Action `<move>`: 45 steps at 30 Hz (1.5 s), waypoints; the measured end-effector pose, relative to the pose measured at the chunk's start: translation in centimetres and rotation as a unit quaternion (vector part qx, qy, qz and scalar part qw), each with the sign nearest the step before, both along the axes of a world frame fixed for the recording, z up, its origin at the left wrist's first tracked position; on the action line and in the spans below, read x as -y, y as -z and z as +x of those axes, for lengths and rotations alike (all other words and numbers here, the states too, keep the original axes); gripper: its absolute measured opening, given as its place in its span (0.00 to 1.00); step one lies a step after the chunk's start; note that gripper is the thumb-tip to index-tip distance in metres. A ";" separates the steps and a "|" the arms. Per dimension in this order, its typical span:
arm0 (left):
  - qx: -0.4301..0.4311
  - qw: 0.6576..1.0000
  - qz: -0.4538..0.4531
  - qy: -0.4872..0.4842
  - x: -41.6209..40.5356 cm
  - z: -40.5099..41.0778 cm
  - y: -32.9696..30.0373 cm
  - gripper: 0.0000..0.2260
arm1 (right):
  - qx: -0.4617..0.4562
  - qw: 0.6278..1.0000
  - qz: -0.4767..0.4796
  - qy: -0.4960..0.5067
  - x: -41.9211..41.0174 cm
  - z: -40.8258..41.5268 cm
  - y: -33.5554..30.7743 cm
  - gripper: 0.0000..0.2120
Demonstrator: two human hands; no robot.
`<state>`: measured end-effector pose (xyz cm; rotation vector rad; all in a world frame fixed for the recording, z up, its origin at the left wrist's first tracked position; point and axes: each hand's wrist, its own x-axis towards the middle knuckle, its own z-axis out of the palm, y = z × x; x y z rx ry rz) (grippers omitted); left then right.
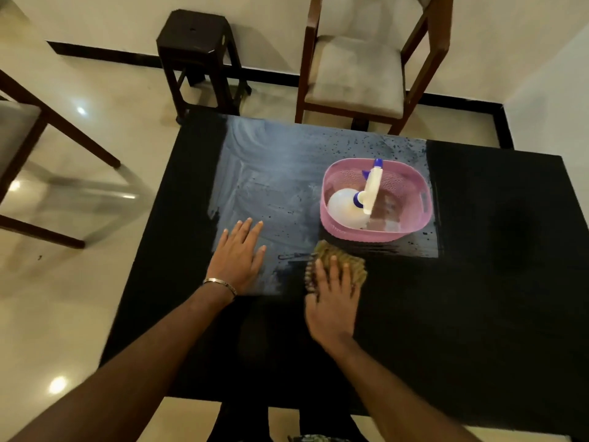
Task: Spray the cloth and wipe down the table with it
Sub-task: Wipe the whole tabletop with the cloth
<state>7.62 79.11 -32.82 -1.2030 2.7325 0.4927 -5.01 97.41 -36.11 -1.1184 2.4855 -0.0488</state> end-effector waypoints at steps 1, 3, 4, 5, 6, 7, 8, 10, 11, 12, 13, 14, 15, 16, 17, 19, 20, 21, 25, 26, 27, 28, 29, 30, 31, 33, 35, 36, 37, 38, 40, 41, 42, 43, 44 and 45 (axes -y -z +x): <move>-0.002 1.000 -0.002 0.001 0.5 0.7 -0.1 0.25 | 0.018 0.999 -0.002 -0.027 1.4 2.5 0.0 0.34; -0.006 1.000 0.003 -0.001 1.9 2.4 -0.2 0.25 | 0.060 0.995 -0.009 -0.084 4.8 7.5 0.0 0.33; -0.008 1.000 0.010 -0.003 2.7 3.3 -0.2 0.25 | 0.079 0.990 -0.008 -0.115 6.4 9.8 -0.1 0.32; -0.011 1.000 0.016 -0.008 3.4 4.1 -0.3 0.25 | 0.098 0.984 -0.009 -0.149 7.8 11.9 -0.3 0.31; -0.014 1.000 0.017 -0.014 4.0 4.7 -0.3 0.25 | 0.110 0.976 -0.013 -0.186 9.0 13.7 -0.5 0.30; -0.017 1.000 0.014 -0.020 4.6 5.4 -0.4 0.25 | 0.115 0.966 -0.023 -0.230 10.0 15.5 -0.7 0.28; -0.021 0.999 0.012 -0.024 5.1 5.9 -0.5 0.24 | 0.114 0.953 -0.033 -0.278 10.9 16.9 -0.8 0.27; -0.024 0.999 0.017 -0.023 5.9 6.6 -0.5 0.24 | 0.100 0.931 -0.044 -0.349 11.6 18.2 -0.7 0.27; -0.025 0.999 0.018 -0.019 6.2 6.8 -0.4 0.24 | 0.094 0.926 -0.043 -0.363 11.7 17.9 -0.5 0.28; -0.024 0.999 0.019 -0.013 6.4 6.8 -0.3 0.24 | 0.091 0.928 -0.038 -0.360 11.5 16.7 -0.4 0.28; -0.022 1.000 0.020 -0.007 6.7 6.7 -0.2 0.24 | 0.091 0.936 -0.031 -0.340 10.8 15.1 -0.2 0.30; -0.020 1.000 0.018 0.001 6.9 6.4 -0.1 0.24 | 0.084 0.950 -0.029 -0.299 9.7 12.9 0.1 0.31; -0.020 1.000 0.013 0.006 6.9 6.1 0.1 0.25 | 0.063 0.967 -0.033 -0.243 8.3 10.4 0.3 0.34; -0.021 1.000 0.011 0.005 6.9 5.7 0.2 0.25 | 0.033 0.982 -0.033 -0.181 6.4 7.5 0.5 0.35; -0.025 1.000 0.012 0.002 6.8 5.3 0.2 0.24 | 0.004 0.993 -0.025 -0.117 4.3 4.6 0.5 0.37; -0.032 0.999 0.009 -0.003 6.4 4.4 0.4 0.24 | -0.039 0.999 0.016 -0.003 -0.4 -1.1 0.5 0.37; -0.036 0.999 0.009 -0.002 6.2 4.0 0.4 0.24 | -0.049 0.997 0.031 0.053 -2.9 -3.5 0.5 0.36; -0.038 0.999 0.012 -0.001 6.1 3.7 0.4 0.24 | -0.053 0.992 0.038 0.108 -5.2 -5.6 0.5 0.34; -0.040 0.999 0.019 0.004 5.9 3.5 0.8 0.24 | -0.049 0.959 0.056 0.274 -9.5 -9.4 0.5 0.31; -0.044 0.999 0.021 0.000 6.0 3.7 0.9 0.24 | -0.043 0.950 0.057 0.305 -8.8 -9.1 0.6 0.31; -0.048 0.999 0.022 -0.008 6.1 4.0 0.9 0.24 | -0.040 0.942 0.054 0.328 -7.6 -8.4 0.8 0.32; -0.053 0.998 0.024 -0.020 6.2 4.4 0.9 0.24 | -0.040 0.942 0.049 0.330 -6.2 -7.3 0.9 0.32; -0.058 0.997 0.027 -0.033 6.3 4.9 0.8 0.24 | -0.042 0.949 0.046 0.309 -4.5 -5.9 1.0 0.33; -0.063 0.997 0.030 -0.044 6.5 5.4 0.7 0.24 | -0.045 0.961 0.043 0.271 -2.7 -4.1 1.0 0.33; -0.065 0.996 0.033 -0.054 6.7 6.0 0.6 0.24 | -0.048 0.972 0.040 0.226 -0.9 -2.1 1.1 0.33; -0.065 0.995 0.036 -0.064 7.2 7.1 0.6 0.24 | -0.045 0.989 0.022 0.142 3.0 2.3 0.9 0.34; -0.066 0.995 0.038 -0.065 7.7 8.1 0.8 0.24 | -0.025 0.998 -0.005 0.065 6.8 6.5 0.9 0.35; -0.067 0.995 0.039 -0.067 7.9 8.5 1.0 0.24 | -0.010 1.000 -0.010 0.021 8.5 8.4 0.8 0.35; -0.068 0.995 0.039 -0.069 8.2 8.8 1.2 0.24 | 0.007 1.000 -0.008 -0.024 9.9 10.0 0.9 0.34; -0.068 0.994 0.038 -0.073 8.4 9.0 1.3 0.24 | 0.026 0.997 -0.009 -0.067 11.3 11.5 0.8 0.34; -0.069 0.994 0.034 -0.078 8.9 9.2 1.4 0.24 | 0.062 0.987 -0.008 -0.146 13.2 13.7 0.6 0.33; -0.070 0.994 0.034 -0.079 9.1 9.2 1.4 0.25 | 0.073 0.980 -0.008 -0.186 13.8 14.5 0.5 0.32; -0.071 0.994 0.034 -0.079 9.4 9.1 1.3 0.25 | 0.081 0.971 -0.007 -0.225 14.2 15.2 0.5 0.32; -0.071 0.994 0.032 -0.078 9.6 9.0 1.2 0.25 | 0.088 0.962 -0.006 -0.257 14.4 15.6 0.6 0.31; -0.073 0.994 0.029 -0.077 9.8 8.9 1.1 0.24 | 0.093 0.955 -0.008 -0.280 14.4 15.7 0.7 0.32; -0.074 0.994 0.025 -0.077 10.0 8.8 1.1 0.24 | 0.095 0.949 -0.012 -0.299 14.4 15.4 0.9 0.32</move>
